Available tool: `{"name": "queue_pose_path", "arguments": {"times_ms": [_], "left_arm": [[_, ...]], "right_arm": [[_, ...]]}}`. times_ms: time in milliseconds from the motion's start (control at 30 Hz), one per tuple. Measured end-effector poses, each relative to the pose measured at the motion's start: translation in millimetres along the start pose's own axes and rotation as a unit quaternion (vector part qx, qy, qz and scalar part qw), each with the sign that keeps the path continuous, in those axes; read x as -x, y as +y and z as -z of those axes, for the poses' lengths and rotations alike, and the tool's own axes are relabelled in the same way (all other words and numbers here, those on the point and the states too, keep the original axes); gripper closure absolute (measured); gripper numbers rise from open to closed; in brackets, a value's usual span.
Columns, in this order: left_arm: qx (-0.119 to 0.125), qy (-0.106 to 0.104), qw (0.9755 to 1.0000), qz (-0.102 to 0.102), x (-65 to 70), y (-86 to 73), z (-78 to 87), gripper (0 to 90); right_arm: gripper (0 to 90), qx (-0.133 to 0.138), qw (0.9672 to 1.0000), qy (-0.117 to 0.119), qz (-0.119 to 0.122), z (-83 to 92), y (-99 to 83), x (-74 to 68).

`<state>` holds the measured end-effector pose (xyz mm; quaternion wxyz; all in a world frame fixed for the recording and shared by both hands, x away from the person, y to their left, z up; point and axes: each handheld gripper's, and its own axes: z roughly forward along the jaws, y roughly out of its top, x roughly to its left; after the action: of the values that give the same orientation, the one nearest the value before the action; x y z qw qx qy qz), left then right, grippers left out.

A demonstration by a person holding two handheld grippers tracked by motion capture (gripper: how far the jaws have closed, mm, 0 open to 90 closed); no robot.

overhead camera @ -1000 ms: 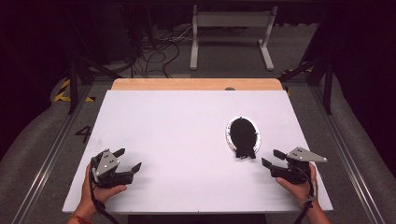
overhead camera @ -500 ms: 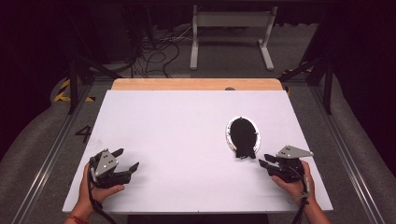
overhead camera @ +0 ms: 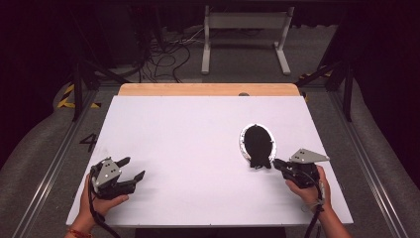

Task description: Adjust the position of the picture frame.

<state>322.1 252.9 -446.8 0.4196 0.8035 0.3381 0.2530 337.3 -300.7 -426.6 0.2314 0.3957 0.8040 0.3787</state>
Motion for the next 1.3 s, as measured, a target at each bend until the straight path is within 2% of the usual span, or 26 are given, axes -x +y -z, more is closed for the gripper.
{"name": "queue_pose_path", "arguments": {"times_ms": [67, 133, 167, 233, 267, 300, 333, 400, 467, 533, 600, 633, 733, 867, 900, 933, 967, 1067, 1167, 1267, 1300], "left_arm": [[-0.006, 0.002, 1.0000, -0.002, -1.0, 0.4, -0.7, 33.5], [-0.021, 0.002, 0.9998, 0.001, -2.9, 1.6, -2.0, 40.1], [-0.023, -0.007, 0.9997, 0.005, -4.2, 1.8, -2.6, 47.9], [-0.024, -0.015, 0.9995, 0.009, -6.4, 2.3, -5.0, 55.0], [-0.031, -0.022, 0.9993, 0.008, -8.1, 3.8, -8.5, 63.4], [-0.031, -0.022, 0.9993, 0.008, -8.1, 3.8, -8.5, 68.7], [-0.032, -0.023, 0.9992, 0.005, -8.2, 4.5, -10.5, 68.7], [-0.036, -0.024, 0.9991, 0.000, -7.9, 6.1, -13.2, 77.8], [-0.038, -0.040, 0.9984, -0.004, -5.5, 7.3, -15.2, 88.3], [-0.040, -0.043, 0.9983, -0.007, -4.7, 7.4, -16.0, 89.6], [-0.046, -0.047, 0.9977, -0.012, -2.6, 8.2, -18.5, 89.9], [-0.049, -0.047, 0.9976, -0.014, -2.1, 8.8, -19.6, 89.9], [-0.052, -0.056, 0.9970, -0.012, -3.1, 12.9, -26.3, 89.9], [-0.052, -0.069, 0.9962, -0.003, -7.3, 23.2, -42.0, 89.9], [-0.053, -0.072, 0.9960, -0.003, -7.1, 25.5, -45.9, 89.9], [-0.056, -0.077, 0.9954, -0.005, -5.4, 31.4, -54.7, 89.9], [-0.056, -0.077, 0.9954, -0.005, -5.4, 31.4, -54.7, 89.9], [-0.063, -0.084, 0.9942, -0.020, -0.2, 43.1, -71.4, 89.9], [-0.064, -0.090, 0.9937, -0.020, 3.7, 52.1, -84.3, 89.9], [-0.064, -0.093, 0.9934, -0.023, 6.5, 59.4, -94.8, 89.8], [-0.064, -0.094, 0.9934, -0.017, 6.9, 61.3, -98.0, 89.8]], "right_arm": [[87.7, -0.001, 1.0000, -0.006, -0.006, -1.2, 0.5, 3.2], [90.0, -0.004, 0.9996, -0.014, -0.024, -5.8, -0.4, 10.6], [90.0, -0.007, 0.9994, -0.018, -0.029, -8.7, -1.1, 13.7], [90.0, -0.016, 0.9987, -0.034, -0.036, -15.7, -0.5, 19.8], [90.0, -0.023, 0.9978, -0.043, -0.045, -23.2, 1.6, 26.4], [90.0, -0.023, 0.9978, -0.043, -0.045, -23.2, 1.6, 26.4], [90.0, -0.027, 0.9973, -0.052, -0.043, -27.4, 2.7, 29.7], [90.0, -0.031, 0.9965, -0.059, -0.050, -36.8, 3.3, 35.6], [90.0, -0.039, 0.9951, -0.068, -0.060, -47.1, 4.3, 41.3], [90.0, -0.036, 0.9946, -0.077, -0.060, -49.2, 6.1, 43.6], [90.0, -0.024, 0.9938, -0.078, -0.075, -50.9, 8.2, 49.5], [90.0, -0.028, 0.9930, -0.086, -0.076, -53.9, 8.9, 52.0], [90.0, -0.038, 0.9917, -0.080, -0.093, -63.6, 8.4, 57.9], [90.0, -0.045, 0.9924, -0.084, -0.077, -67.9, 12.4, 55.4], [90.0, -0.046, 0.9921, -0.085, -0.080, -68.3, 13.0, 55.2], [90.0, -0.045, 0.9921, -0.084, -0.082, -68.6, 12.9, 55.2], [90.0, -0.045, 0.9921, -0.084, -0.082, -68.6, 12.9, 55.2], [90.0, -0.045, 0.9933, -0.071, -0.080, -69.1, 13.2, 54.2], [90.0, -0.046, 0.9936, -0.068, -0.078, -69.5, 14.3, 50.0], [90.0, -0.044, 0.9944, -0.070, -0.066, -71.4, 15.2, 41.7], [90.0, -0.044, 0.9946, -0.068, -0.065, -72.0, 15.8, 40.2]]}}
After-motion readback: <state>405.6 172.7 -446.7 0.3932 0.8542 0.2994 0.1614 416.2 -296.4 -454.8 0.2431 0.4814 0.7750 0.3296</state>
